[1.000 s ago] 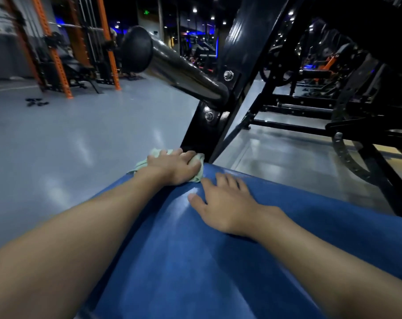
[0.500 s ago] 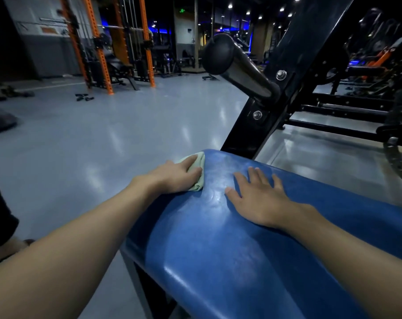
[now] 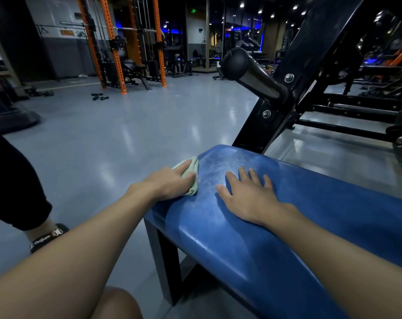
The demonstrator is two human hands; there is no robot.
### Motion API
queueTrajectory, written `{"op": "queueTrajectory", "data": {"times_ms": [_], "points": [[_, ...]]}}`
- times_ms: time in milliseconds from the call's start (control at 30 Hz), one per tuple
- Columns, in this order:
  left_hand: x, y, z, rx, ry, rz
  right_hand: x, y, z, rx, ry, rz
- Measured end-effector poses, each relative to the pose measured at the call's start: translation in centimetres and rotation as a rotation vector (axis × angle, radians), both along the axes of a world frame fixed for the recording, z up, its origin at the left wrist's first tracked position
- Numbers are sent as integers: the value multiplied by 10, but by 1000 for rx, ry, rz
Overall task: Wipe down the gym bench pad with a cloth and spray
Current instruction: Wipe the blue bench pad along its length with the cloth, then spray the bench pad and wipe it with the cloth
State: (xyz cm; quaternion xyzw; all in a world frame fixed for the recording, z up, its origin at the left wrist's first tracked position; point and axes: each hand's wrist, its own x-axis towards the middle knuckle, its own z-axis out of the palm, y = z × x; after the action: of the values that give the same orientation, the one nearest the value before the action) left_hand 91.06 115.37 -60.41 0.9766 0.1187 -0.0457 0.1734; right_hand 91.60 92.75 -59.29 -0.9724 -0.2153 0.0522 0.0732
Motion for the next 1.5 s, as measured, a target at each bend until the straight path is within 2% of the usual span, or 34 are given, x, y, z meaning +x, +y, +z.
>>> {"op": "queueTrajectory", "data": {"times_ms": [100,333,467,567,700,833,967,1067,1233,1333,1433,1500], "points": [[-19,-2,2,-2,9,40,-10,-2,1,28,-5,5],[-65,-29,7,147,-54,64,-34,-18,2,94,27,59],[-83,-43,2,200,-114,19,-45,-23,4,222,35,50],[-96,-62,-5,177,-226,-92,-57,-30,11,382,19,-7],[-110,-97,-3,-67,-419,-228,-69,-45,17,578,118,-90],[-117,-130,-3,-392,-454,-342,-85,-74,25,700,128,-215],[-118,-162,14,-352,-396,-535,-109,-112,36,830,51,-278],[-118,-186,28,-272,-434,-618,-135,-148,42,934,-33,-393],[-136,-262,54,-493,-495,-766,-197,-219,56,1128,-127,-563],[-161,-315,79,-687,-407,-883,-234,-266,73,1284,-103,-578],[-175,-370,94,-873,-192,-980,-265,-317,85,1495,-10,-574],[-179,-413,95,-974,-84,-1037,-278,-356,85,1559,-18,-597]]}}
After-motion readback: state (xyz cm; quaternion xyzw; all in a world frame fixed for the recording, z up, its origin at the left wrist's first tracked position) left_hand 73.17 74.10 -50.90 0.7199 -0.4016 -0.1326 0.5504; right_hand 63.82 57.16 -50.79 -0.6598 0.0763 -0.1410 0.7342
